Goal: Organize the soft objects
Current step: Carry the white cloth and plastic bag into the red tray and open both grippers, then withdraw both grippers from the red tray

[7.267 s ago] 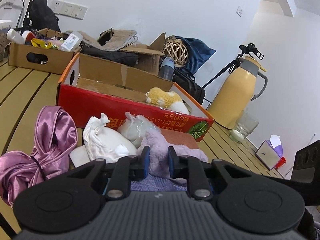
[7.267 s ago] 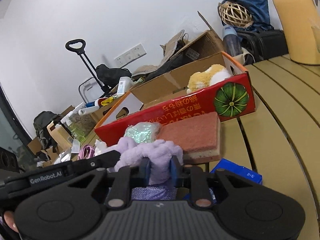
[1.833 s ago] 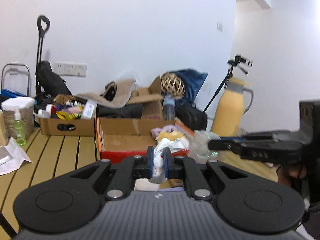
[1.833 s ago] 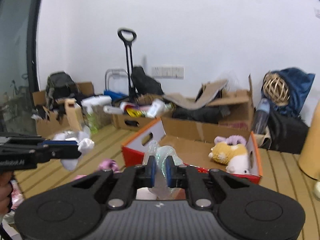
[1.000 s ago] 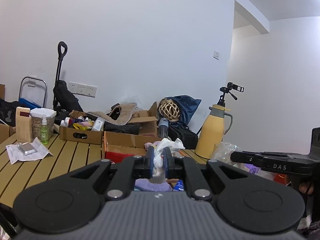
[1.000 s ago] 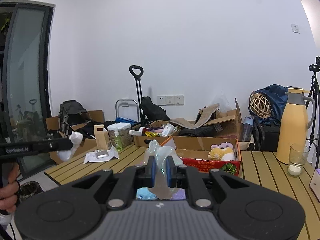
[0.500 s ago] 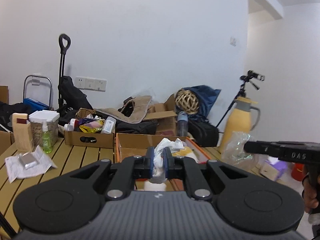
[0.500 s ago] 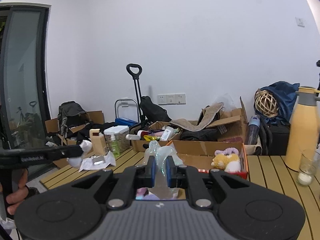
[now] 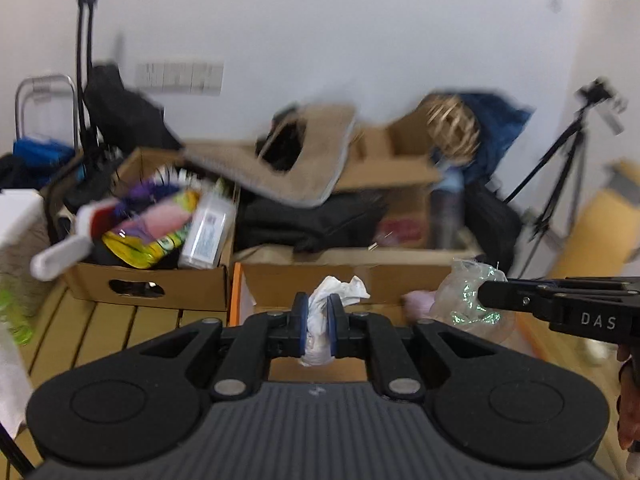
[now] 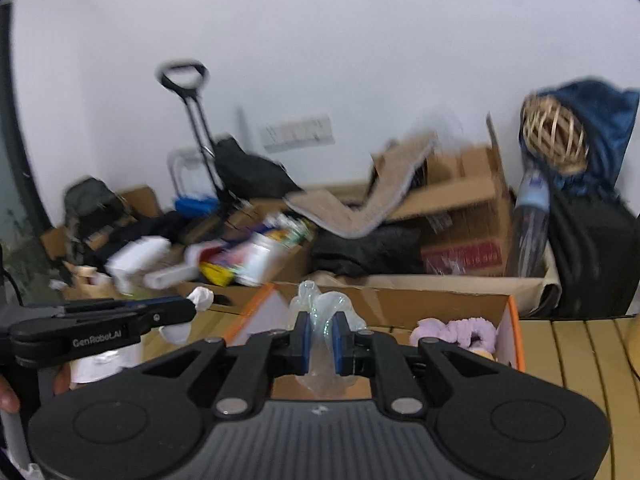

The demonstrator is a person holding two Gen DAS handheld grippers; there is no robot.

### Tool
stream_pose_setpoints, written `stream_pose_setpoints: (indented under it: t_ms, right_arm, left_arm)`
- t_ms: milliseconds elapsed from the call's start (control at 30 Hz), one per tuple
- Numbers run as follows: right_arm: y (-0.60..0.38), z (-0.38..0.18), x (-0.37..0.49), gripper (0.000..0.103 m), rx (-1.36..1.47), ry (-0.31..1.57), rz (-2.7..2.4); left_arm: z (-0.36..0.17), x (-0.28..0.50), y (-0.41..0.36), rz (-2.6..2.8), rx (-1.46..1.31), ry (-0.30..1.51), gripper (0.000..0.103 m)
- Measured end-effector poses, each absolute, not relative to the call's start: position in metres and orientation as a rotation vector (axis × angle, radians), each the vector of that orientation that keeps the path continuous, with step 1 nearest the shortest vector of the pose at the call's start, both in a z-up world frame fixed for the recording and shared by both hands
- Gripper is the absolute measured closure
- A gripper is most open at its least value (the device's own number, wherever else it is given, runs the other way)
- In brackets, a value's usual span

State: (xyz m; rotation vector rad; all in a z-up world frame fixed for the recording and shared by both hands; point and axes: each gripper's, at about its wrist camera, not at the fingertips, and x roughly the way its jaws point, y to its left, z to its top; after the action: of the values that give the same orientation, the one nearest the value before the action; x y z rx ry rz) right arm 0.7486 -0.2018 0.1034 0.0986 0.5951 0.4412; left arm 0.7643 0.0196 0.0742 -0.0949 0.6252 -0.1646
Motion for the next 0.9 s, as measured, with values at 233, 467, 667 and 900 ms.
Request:
stream_pose_setpoints:
  t_ms: [233,467,667,900]
  right_arm:
    - [-0.185,0.035,0.873,0.089,0.042,0.778,0.378]
    - [-0.178,0.005,0.903,0.055,0.034,0.822,0.355]
    - [-0.181,0.025,0.892,0.043,0.038,0.779,0.349]
    - [-0.196,0.073,0.857,0.043,0.026,0.728,0.357]
  left_arm:
    - [0.008,0.848,0.012,-0.101,0.073,0.765,0.091]
    - [0.004,0.854,0.011,-0.090,0.100,0.769,0.055]
    - [0.012,0.851,0.008,-0.092,0.101,0.783,0.054]
    - [0.059,0.811,0.012,-0.100,0.091,0.731,0.054]
